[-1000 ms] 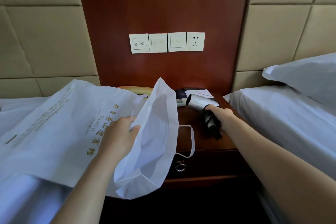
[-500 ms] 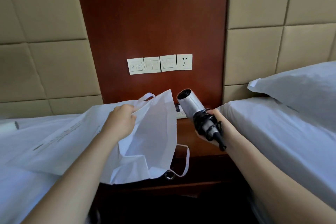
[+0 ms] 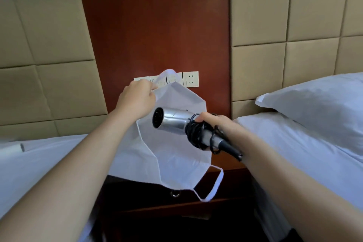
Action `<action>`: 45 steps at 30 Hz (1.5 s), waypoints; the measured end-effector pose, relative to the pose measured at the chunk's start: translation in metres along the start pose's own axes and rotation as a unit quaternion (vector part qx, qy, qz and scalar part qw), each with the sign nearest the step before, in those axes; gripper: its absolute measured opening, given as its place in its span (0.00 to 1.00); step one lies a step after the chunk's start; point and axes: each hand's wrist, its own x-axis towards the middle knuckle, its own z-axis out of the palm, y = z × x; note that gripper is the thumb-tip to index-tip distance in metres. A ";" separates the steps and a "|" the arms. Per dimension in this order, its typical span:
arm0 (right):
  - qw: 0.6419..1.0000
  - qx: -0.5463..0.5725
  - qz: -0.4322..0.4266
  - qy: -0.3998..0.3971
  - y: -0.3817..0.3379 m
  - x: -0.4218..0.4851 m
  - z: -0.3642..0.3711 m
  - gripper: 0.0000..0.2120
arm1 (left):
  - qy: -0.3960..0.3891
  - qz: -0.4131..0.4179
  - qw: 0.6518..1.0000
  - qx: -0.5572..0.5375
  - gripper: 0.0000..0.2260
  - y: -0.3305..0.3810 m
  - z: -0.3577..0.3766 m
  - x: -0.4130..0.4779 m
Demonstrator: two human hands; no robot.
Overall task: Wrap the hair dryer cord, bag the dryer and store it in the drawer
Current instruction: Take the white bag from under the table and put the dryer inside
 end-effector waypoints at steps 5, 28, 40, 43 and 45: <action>0.994 0.102 0.021 0.013 0.023 0.015 0.026 0.18 | -0.031 0.032 0.998 -0.045 0.10 0.008 -0.012 -0.009; 0.925 0.155 0.189 0.291 0.095 0.130 0.135 0.42 | -0.104 0.126 0.979 -0.122 0.16 -0.017 -0.033 -0.034; 0.983 0.014 0.134 0.122 0.114 0.177 0.173 0.28 | -0.099 0.125 0.978 -0.132 0.16 -0.062 -0.031 -0.017; 0.993 -0.021 0.099 0.056 0.121 0.176 0.173 0.23 | -0.102 0.110 0.976 -0.160 0.15 -0.077 -0.026 -0.014; 0.995 -0.058 0.081 0.028 0.124 0.174 0.169 0.22 | -0.108 0.110 0.972 -0.175 0.15 -0.084 -0.022 -0.014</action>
